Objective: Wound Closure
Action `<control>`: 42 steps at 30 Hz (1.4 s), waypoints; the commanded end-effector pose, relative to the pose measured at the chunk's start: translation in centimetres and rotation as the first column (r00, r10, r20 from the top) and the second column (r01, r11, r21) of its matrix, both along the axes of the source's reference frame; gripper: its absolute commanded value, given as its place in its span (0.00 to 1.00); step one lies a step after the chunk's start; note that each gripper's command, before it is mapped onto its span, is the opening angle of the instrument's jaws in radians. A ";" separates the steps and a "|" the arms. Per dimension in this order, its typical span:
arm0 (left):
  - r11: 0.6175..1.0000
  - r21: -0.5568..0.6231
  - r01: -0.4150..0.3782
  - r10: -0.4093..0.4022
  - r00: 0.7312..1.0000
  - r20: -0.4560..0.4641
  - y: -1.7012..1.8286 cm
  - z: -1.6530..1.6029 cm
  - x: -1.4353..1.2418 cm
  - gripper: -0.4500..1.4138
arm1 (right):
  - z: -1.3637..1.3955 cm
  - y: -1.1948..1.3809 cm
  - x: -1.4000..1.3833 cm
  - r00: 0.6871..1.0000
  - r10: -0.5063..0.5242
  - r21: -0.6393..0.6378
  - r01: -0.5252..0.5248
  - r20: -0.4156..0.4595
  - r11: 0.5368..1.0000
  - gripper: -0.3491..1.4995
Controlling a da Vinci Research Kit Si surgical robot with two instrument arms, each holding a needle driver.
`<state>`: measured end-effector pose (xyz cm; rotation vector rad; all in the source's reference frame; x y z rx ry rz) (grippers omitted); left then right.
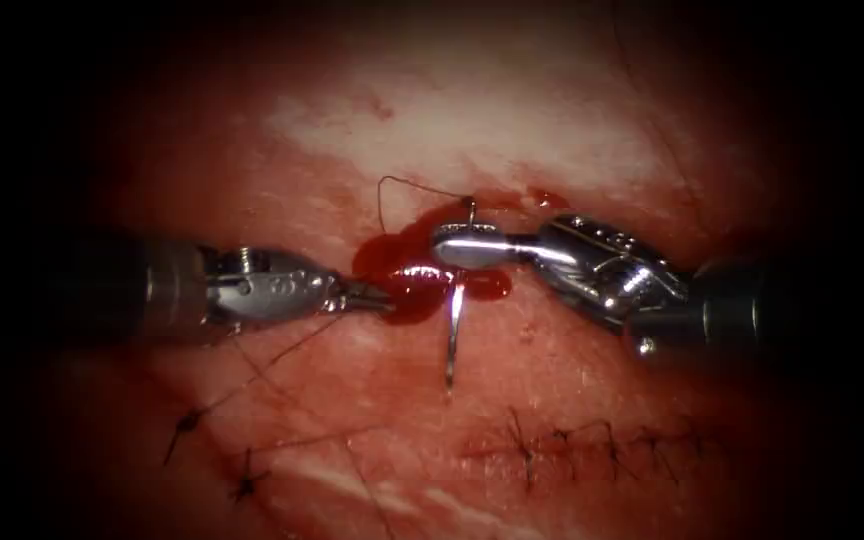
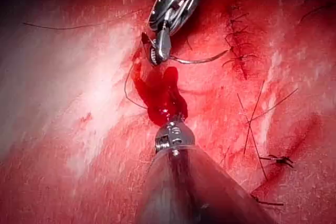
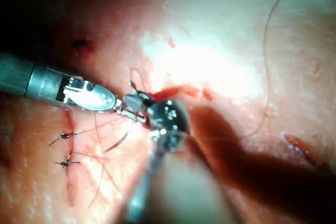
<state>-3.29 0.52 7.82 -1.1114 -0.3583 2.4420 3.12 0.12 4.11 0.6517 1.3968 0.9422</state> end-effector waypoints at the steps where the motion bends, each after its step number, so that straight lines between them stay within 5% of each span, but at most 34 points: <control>1: 1.000 0.003 -0.002 0.002 1.000 -0.005 -0.04 0.09 -0.06 0.13 | 0.05 -0.06 0.08 1.000 -0.001 0.001 0.001 -0.002 1.000 0.00; 20: 1.000 0.022 -0.005 0.007 0.998 -0.062 0.16 0.33 -0.18 0.29 | 0.06 -0.06 0.15 1.000 0.001 -0.046 0.000 0.011 0.999 0.00; 23: 1.000 0.019 0.002 -0.001 0.998 -0.068 0.21 0.35 -0.21 0.27 | 0.06 -0.06 0.15 1.000 0.001 -0.046 0.000 0.011 0.999 0.00; 28: 1.000 0.020 0.014 -0.012 0.997 -0.074 0.28 0.36 -0.20 0.10 | 0.06 -0.06 0.15 1.000 0.000 -0.052 0.000 0.012 0.999 0.00; 34: 0.999 0.038 0.031 -0.028 0.997 -0.077 0.32 0.38 -0.19 0.19 | 0.06 -0.06 0.15 1.000 0.001 -0.052 0.000 0.012 0.999 0.00; 42: 0.998 0.046 0.040 -0.036 0.996 -0.082 0.36 0.41 -0.19 0.14 | 0.06 -0.06 0.16 1.000 0.002 -0.052 -0.001 0.013 0.999 0.00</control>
